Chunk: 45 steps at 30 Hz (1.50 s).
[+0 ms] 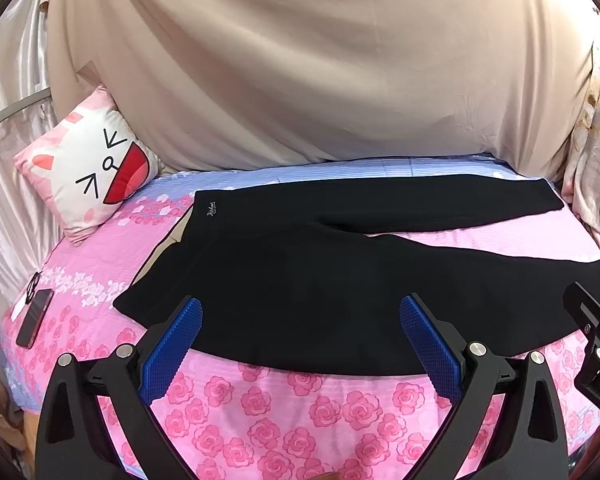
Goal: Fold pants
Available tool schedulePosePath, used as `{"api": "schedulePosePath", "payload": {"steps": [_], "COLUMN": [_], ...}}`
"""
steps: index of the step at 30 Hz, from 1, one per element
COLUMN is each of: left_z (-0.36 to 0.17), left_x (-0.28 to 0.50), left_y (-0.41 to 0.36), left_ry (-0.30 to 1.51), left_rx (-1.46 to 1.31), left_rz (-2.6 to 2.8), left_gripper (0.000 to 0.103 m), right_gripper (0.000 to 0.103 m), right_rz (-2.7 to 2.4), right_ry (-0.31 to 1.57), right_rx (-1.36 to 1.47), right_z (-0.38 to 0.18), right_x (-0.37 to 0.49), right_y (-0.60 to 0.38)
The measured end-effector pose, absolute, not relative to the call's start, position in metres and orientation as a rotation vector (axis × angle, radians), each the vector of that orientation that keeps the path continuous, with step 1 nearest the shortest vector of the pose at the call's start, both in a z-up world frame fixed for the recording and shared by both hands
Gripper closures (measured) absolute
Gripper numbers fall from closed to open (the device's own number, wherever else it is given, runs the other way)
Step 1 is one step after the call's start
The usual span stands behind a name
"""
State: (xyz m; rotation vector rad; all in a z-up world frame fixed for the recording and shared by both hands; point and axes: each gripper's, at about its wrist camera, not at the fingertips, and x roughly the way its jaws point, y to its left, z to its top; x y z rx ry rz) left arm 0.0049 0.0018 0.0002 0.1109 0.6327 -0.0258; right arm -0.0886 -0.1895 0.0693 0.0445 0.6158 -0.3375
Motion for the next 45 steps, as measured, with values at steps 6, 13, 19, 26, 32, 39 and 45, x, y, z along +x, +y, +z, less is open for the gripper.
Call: {"api": "schedulePosePath", "payload": {"steps": [6,13,19,26,32,39,45], "left_z": [-0.001,-0.004,-0.006,-0.006,-0.006,-0.007,-0.007], "left_x": [0.006,0.008,0.008,0.008,0.010,0.010,0.010], "left_y": [-0.002,-0.005,-0.002,0.000,0.002,0.004,0.005], "left_ry": [0.633,0.635,0.639,0.638,0.644,0.645,0.646], "left_rx": [0.118,0.125,0.120,0.116,0.111,0.116,0.116], "left_rz": [-0.030,-0.020,-0.016,-0.017,-0.014,-0.011,-0.009], "left_gripper": [0.005,0.005,0.005,0.005,0.005,0.005,0.005], "right_gripper": [0.005,0.005,0.005,0.005,0.005,0.005,0.005], "right_rz": [-0.338,-0.335,-0.331,-0.330,-0.331,-0.330,-0.329], "right_ry": [0.616,0.617,0.622,0.621,0.623,0.627,0.632], "right_rx": [0.048,0.056,0.044,0.041,0.036,0.039,0.038], "right_z": [0.070,0.067,0.064,0.064,0.064,0.064,0.062], "right_x": [-0.086,-0.085,-0.085,-0.084,-0.084,-0.083,-0.080], "right_y": [-0.195,-0.196,-0.194,-0.192,-0.189,-0.187,-0.186]}}
